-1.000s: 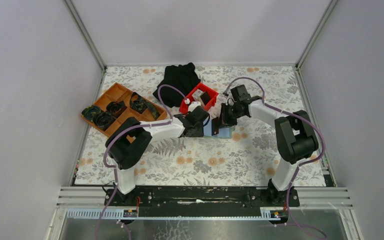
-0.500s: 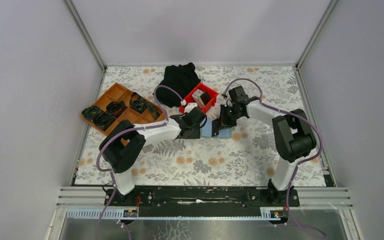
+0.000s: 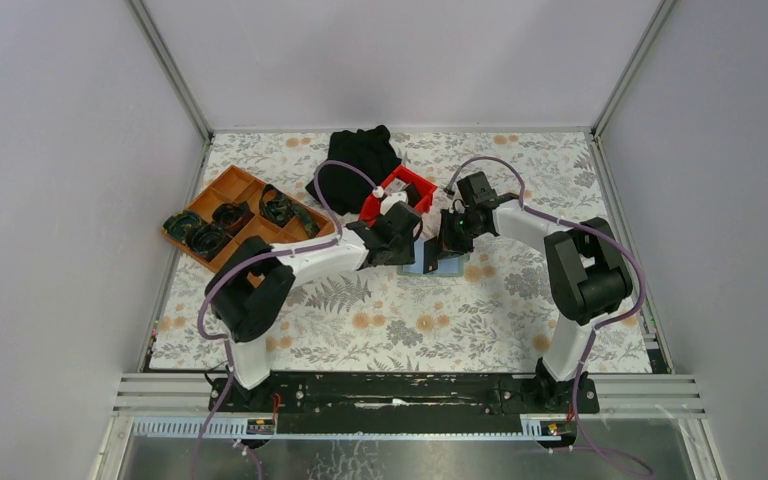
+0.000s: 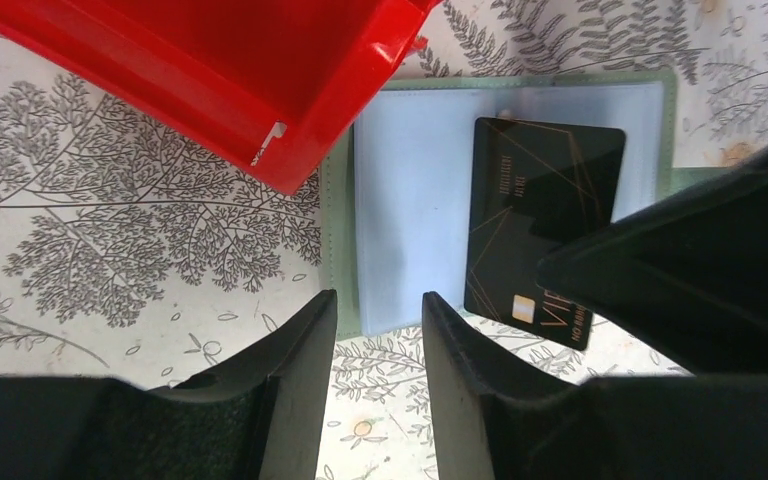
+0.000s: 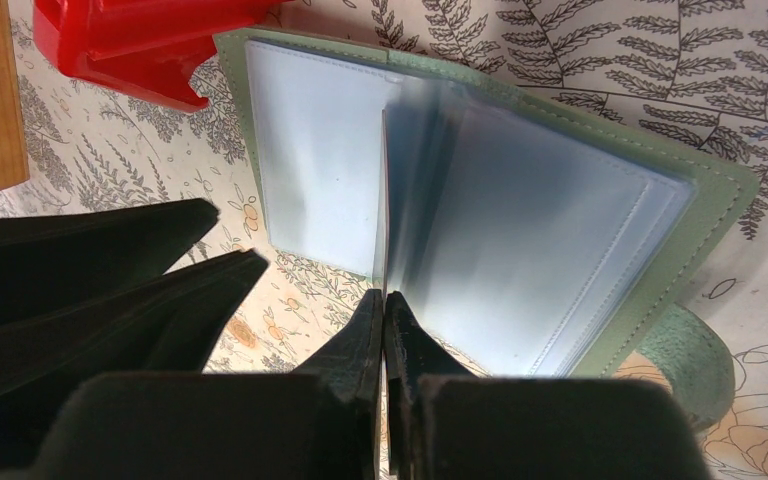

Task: Put the credit cards into the card holder
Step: Move the storage box to the center of the board.

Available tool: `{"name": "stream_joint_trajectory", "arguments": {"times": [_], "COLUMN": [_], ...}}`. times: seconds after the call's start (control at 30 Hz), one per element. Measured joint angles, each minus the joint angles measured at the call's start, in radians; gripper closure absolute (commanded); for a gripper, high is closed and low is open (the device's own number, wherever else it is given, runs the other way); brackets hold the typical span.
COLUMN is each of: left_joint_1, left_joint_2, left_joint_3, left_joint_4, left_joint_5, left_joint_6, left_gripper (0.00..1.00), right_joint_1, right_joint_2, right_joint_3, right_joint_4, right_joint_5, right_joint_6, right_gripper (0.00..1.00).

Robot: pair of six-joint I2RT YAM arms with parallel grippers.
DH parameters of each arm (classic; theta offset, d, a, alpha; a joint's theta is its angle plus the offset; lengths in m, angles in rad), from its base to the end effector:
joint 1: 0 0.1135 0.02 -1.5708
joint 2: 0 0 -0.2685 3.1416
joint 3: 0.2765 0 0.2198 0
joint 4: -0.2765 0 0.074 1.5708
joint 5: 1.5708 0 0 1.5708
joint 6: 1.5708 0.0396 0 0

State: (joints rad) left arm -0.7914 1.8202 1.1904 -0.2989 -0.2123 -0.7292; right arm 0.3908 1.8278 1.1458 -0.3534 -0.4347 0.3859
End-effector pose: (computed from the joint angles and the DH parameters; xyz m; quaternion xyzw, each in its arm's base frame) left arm 0.2590 -0.2502 0.2074 -0.0041 0.9441 -0.1434 0.2967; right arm 0.3138 0.1473 0.1919 -0.0593 0.9416 0.2903 0.1603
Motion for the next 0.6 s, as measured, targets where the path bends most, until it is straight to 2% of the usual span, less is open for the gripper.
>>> {"name": "stream_joint_trajectory", "arguments": {"times": [0.27, 0.6], "left_joint_1": [-0.003, -0.006], "left_joint_2": [0.092, 0.105], "left_joint_3": [0.006, 0.016], "left_joint_4": [-0.001, 0.0], "left_joint_5": [0.002, -0.016], "left_joint_6": [0.004, 0.006], "left_gripper": [0.57, 0.59], "right_joint_1": [0.0, 0.0], "right_joint_2": [0.0, -0.027], "right_joint_3": [0.0, 0.008], "right_joint_4": [0.0, -0.035], "right_joint_5": [0.0, 0.033], "right_joint_6": [0.0, -0.008], "right_gripper": [1.0, 1.0]}}
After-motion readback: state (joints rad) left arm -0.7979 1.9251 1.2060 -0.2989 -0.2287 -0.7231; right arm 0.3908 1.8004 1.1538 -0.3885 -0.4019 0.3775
